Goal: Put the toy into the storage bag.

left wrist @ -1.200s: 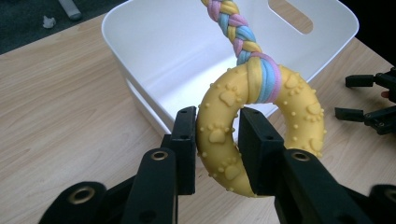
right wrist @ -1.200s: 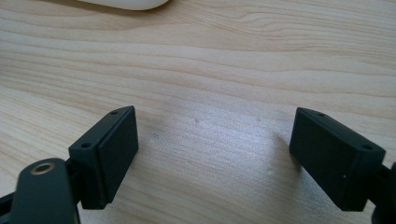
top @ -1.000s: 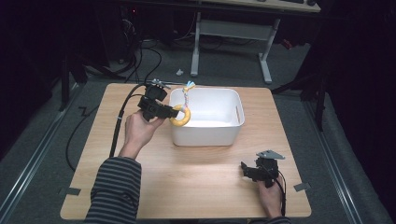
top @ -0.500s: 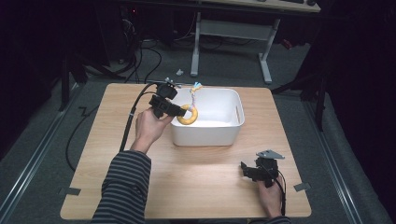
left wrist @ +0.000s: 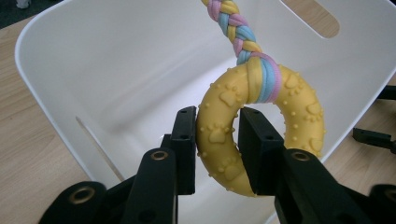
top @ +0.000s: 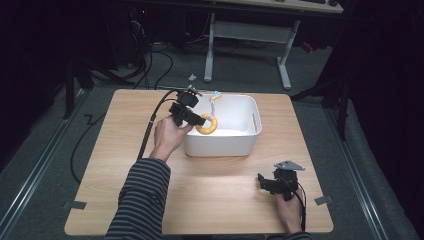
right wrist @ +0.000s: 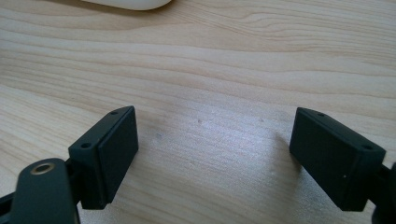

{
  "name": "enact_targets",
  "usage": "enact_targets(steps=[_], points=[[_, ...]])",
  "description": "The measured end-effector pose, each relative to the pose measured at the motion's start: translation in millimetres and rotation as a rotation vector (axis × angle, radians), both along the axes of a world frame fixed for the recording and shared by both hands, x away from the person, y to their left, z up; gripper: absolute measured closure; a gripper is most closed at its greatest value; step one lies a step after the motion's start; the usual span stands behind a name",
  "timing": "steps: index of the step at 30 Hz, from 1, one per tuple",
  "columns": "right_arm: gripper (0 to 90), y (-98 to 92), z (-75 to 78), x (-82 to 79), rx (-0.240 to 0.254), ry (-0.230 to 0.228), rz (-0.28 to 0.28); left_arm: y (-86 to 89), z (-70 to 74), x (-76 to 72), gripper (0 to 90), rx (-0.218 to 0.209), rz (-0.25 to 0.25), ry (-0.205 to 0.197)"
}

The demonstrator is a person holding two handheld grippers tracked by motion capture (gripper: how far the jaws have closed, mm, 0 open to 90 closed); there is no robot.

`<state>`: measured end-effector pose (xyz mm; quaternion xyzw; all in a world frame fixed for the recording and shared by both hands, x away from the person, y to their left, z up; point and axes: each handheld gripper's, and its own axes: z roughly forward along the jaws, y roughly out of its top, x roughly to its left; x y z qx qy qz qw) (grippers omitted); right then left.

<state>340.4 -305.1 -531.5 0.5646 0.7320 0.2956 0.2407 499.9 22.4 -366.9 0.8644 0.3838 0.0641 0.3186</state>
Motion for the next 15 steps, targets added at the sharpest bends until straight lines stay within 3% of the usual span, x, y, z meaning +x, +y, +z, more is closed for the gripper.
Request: enact_targets(steps=[7, 15], points=[[15.4, 0.1, 0.0, -0.1, 0.0, 0.0, 0.0, -6.8, -7.0, 1.6, 68.3, 0.023, 0.004, 0.01], [15.4, 0.1, -0.1, -0.1, 0.0, -0.001, 0.003, -14.0, -14.6, 2.7, 68.2, 0.079, -0.006, 0.018]])
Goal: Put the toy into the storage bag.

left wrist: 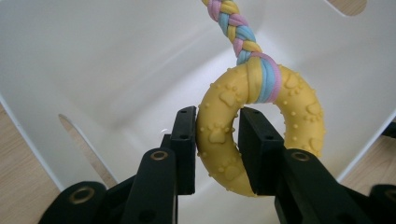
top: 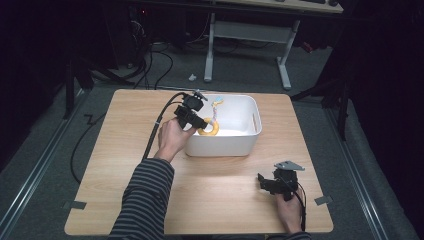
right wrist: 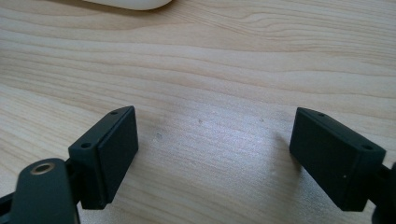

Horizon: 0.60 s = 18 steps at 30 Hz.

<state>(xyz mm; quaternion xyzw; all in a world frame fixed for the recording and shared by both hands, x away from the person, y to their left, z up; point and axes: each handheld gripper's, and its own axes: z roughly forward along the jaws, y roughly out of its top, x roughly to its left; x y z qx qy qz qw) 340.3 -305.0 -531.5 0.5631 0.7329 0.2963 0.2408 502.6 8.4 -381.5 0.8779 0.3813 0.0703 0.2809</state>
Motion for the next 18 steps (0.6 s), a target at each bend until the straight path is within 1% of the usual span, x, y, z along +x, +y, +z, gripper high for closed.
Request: enact_targets(steps=[6, 12, 18], points=[[15.4, 0.2, 0.0, -0.1, 0.0, 0.0, 0.001, -7.6, -6.8, 0.4, 68.2, 0.047, -0.013, 0.003], [15.4, 0.2, 0.0, -0.1, 0.0, 0.0, 0.0, -12.4, -11.1, 1.2, 68.1, 0.062, -0.023, 0.014], [15.4, 0.3, 0.0, -0.2, 0.0, 0.0, 0.0, -13.7, -12.4, 1.5, 68.1, 0.068, -0.018, 0.02]])
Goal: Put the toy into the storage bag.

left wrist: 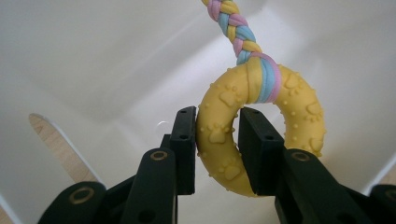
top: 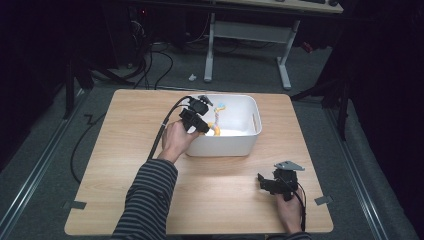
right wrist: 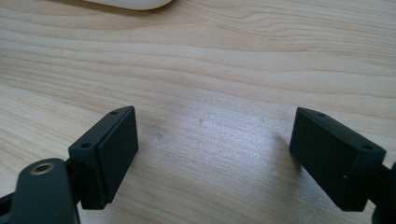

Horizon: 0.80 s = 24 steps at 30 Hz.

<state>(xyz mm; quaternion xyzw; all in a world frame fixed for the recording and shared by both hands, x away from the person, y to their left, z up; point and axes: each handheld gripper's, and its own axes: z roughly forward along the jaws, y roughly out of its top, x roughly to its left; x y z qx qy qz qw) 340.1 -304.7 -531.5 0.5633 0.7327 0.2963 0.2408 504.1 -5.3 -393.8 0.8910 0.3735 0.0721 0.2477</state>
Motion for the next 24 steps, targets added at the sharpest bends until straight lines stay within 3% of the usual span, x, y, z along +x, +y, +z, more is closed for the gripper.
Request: enact_targets(steps=[11, 14, 15, 18, 24], points=[[15.4, 0.3, 0.1, -0.3, 0.001, 0.002, -0.002, -2.4, -2.9, 1.8, 67.4, 0.016, -0.001, 0.014], [15.4, 0.4, 0.1, -0.3, 0.001, 0.001, -0.003, -1.1, -0.7, 1.9, 61.8, -0.018, 0.001, 0.022], [15.3, 0.4, 0.1, -0.3, 0.001, 0.002, -0.003, -1.0, 0.3, 1.3, 56.9, -0.021, 0.002, 0.019], [15.2, 0.6, 0.1, -0.4, 0.0, 0.002, -0.002, 0.7, 5.2, -1.9, 53.8, -0.028, -0.003, -0.002], [15.1, 0.6, 0.0, -0.4, 0.0, 0.001, -0.001, 13.0, 22.1, -13.7, 45.2, -0.082, 0.0, -0.063]])
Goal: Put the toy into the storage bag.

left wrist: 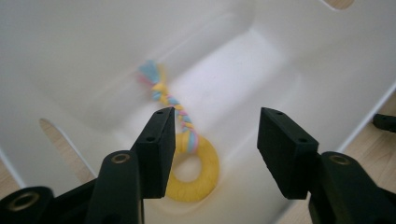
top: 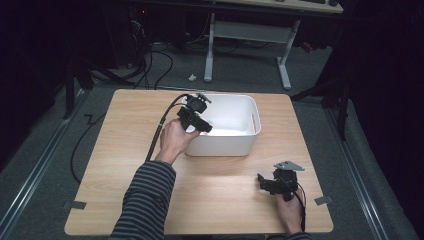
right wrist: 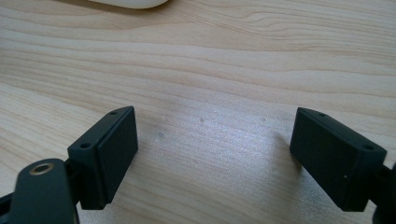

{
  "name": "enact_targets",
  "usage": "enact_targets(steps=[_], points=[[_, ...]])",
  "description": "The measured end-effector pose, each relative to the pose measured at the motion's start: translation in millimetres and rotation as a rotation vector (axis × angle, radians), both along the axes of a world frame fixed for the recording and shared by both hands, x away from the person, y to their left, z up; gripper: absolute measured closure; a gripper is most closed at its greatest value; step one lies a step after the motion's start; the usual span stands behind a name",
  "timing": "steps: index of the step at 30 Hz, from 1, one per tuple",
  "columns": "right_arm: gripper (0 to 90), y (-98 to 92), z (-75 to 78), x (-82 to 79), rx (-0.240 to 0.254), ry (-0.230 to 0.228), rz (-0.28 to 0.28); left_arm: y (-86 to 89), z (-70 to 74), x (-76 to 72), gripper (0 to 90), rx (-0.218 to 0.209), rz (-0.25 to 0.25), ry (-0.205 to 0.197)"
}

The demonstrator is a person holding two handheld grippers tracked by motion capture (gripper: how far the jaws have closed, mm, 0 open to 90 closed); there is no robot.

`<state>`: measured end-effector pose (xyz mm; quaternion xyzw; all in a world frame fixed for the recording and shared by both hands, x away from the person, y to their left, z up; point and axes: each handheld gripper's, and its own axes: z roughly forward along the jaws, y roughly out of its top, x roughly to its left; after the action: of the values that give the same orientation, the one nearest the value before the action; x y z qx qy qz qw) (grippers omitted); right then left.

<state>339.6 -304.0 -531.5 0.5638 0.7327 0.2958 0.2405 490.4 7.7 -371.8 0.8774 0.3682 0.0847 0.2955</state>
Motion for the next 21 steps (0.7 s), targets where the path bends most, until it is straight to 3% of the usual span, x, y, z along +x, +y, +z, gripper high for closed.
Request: enact_targets(steps=[8, 21], points=[[15.1, 0.0, 0.0, 0.0, 0.0, 0.0, 0.0, 22.2, 18.5, -16.8, 42.5, -0.052, 0.02, -0.062], [15.1, 0.0, 0.0, 0.0, 0.0, 0.0, 0.0, 52.5, 26.4, -34.2, 41.6, -0.081, 0.046, -0.107]])
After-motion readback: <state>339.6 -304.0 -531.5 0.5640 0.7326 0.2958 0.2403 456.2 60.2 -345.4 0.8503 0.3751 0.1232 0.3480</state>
